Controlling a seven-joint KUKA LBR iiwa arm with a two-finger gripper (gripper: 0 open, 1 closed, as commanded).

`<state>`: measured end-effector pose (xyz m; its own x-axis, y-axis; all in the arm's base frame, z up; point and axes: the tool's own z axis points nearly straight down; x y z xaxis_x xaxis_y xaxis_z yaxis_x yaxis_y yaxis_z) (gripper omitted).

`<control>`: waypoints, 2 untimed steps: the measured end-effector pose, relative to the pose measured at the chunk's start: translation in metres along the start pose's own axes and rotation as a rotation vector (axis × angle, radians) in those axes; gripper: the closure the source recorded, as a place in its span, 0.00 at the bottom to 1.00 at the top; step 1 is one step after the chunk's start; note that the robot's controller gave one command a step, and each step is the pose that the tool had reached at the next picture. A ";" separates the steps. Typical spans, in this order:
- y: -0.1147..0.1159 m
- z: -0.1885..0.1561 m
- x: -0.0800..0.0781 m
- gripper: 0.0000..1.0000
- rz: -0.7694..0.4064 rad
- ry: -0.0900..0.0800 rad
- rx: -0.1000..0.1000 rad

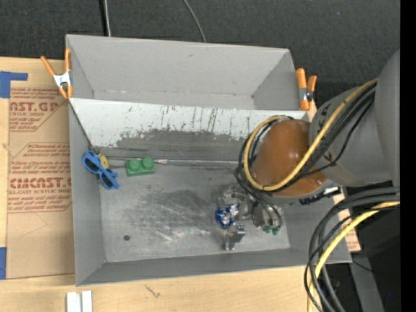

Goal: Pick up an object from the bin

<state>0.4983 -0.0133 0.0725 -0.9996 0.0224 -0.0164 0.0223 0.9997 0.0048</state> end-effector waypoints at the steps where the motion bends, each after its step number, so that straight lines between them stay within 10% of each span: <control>1: -0.014 -0.029 0.002 0.00 0.014 0.013 0.005; 2: -0.005 -0.036 0.006 0.00 0.080 0.016 0.004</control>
Offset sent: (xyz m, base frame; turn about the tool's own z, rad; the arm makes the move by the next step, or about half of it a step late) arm -0.0034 -0.0139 0.0275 0.0137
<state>0.4920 -0.0180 0.1087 -0.9948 0.1020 -0.0003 0.1020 0.9948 0.0013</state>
